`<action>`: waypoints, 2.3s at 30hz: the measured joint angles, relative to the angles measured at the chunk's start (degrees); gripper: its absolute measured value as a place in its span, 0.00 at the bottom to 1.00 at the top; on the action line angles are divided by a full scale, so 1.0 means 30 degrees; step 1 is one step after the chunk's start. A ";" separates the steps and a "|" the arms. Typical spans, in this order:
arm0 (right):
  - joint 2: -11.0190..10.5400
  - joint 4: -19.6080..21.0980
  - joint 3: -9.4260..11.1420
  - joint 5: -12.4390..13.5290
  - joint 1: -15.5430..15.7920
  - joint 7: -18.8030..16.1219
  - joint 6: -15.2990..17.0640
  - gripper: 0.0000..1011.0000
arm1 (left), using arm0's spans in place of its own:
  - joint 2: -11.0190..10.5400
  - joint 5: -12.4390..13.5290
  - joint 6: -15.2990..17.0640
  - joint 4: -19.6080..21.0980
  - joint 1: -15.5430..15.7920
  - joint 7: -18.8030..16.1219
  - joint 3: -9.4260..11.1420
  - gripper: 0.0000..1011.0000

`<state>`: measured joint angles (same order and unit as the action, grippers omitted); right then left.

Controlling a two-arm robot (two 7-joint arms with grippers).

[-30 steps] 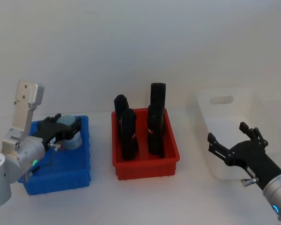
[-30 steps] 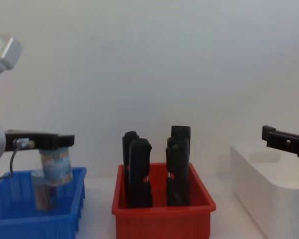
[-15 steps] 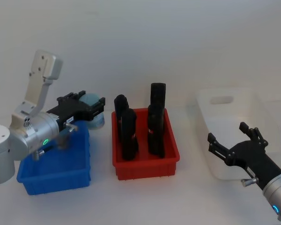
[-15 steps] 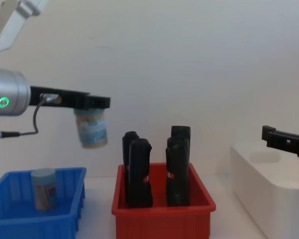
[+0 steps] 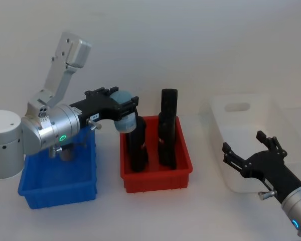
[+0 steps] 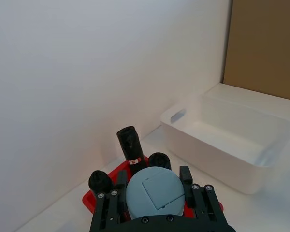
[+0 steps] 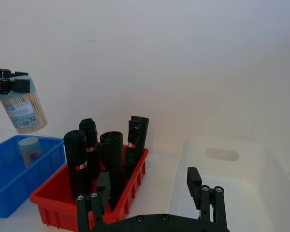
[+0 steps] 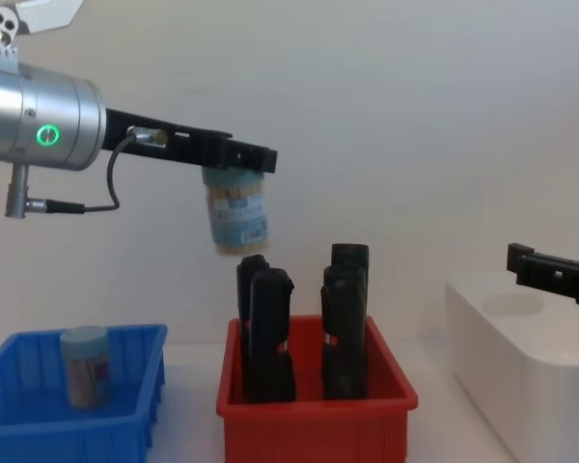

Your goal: Pick the cotton swabs from the blue box and place them into the white box.

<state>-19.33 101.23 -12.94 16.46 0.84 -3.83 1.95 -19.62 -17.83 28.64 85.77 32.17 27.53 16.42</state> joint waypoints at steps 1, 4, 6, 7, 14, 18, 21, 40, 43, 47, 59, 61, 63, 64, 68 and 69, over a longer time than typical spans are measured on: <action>-0.0001 -0.0001 0.0000 0.0000 0.0000 0.0000 -0.0001 0.99 | 0.0016 0.0012 0.0064 0.0028 0.0033 0.0076 0.0017 0.65; -0.0001 -0.0001 0.0000 0.0000 0.0000 0.0000 -0.0001 0.99 | 0.0069 0.0058 0.0256 0.0140 0.0153 0.0314 0.0067 0.65; 0.0000 -0.0001 -0.0001 0.0000 0.0000 0.0000 -0.0001 0.99 | 0.0099 0.0080 0.0378 0.0204 0.0221 0.0458 0.0102 0.65; 0.0000 -0.0001 -0.0001 0.0000 0.0001 0.0000 -0.0001 0.99 | 0.0109 0.0085 0.0415 0.0226 0.0245 0.0501 0.0113 0.65; 0.0001 0.0000 0.0000 0.0000 0.0000 -0.0012 -0.0001 0.99 | 0.0172 0.0139 0.0663 0.0347 0.0385 0.0800 0.0171 0.65; -0.0010 0.0011 -0.0001 -0.0004 0.0000 -0.0207 0.0000 0.99 | 0.0198 0.0158 0.0765 0.0393 0.0445 0.0917 0.0196 0.65; -0.0042 0.0031 -0.0007 -0.0020 -0.0011 -0.0545 0.0019 0.99 | 0.0209 0.0166 0.0806 0.0419 0.0467 0.0966 0.0206 0.65; 0.0393 -0.0200 -0.0605 -0.0912 -0.1229 -0.4414 0.0868 0.99 | 0.0244 0.0200 0.0947 0.0495 0.0548 0.1138 0.0247 0.65; 0.0639 -0.0387 -0.0767 -0.1187 -0.1645 -0.5009 0.1041 0.99 | 0.0247 0.0200 0.0955 0.0500 0.0552 0.1149 0.0249 0.65; 0.0935 -0.0581 -0.0945 -0.1510 -0.2109 -0.5522 0.1192 0.99 | 0.0248 0.0200 0.0962 0.0507 0.0558 0.1159 0.0249 0.65; 0.1894 -0.0808 -0.1654 -0.2833 -0.2951 -0.5554 0.1821 0.99 | 0.0248 0.0200 0.0981 0.0508 0.0572 0.1179 0.0248 0.65; 0.2052 -0.0881 -0.1766 -0.3066 -0.3065 -0.5442 0.1942 0.99 | 0.0249 0.0200 0.0981 0.0508 0.0573 0.1181 0.0249 0.65; 0.2151 -0.0949 -0.1825 -0.3227 -0.3147 -0.5383 0.1994 0.99 | 0.0249 0.0199 0.0982 0.0508 0.0573 0.1181 0.0249 0.65; 0.2199 -0.0988 -0.1848 -0.3283 -0.3193 -0.5353 0.2021 0.99 | 0.0249 0.0199 0.0981 0.0508 0.0572 0.1181 0.0249 0.65; 0.2454 -0.1316 -0.1969 -0.3576 -0.3504 -0.5316 0.2069 0.99 | 0.0249 0.0197 0.0982 0.0508 0.0572 0.1182 0.0248 0.65; 0.2482 -0.1372 -0.1975 -0.3614 -0.3553 -0.5316 0.2069 0.99 | 0.0249 0.0197 0.0982 0.0508 0.0572 0.1182 0.0248 0.65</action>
<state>-11.89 97.12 -18.86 5.62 -9.82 -19.77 8.16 -18.88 -17.24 31.59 87.30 33.88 31.07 17.17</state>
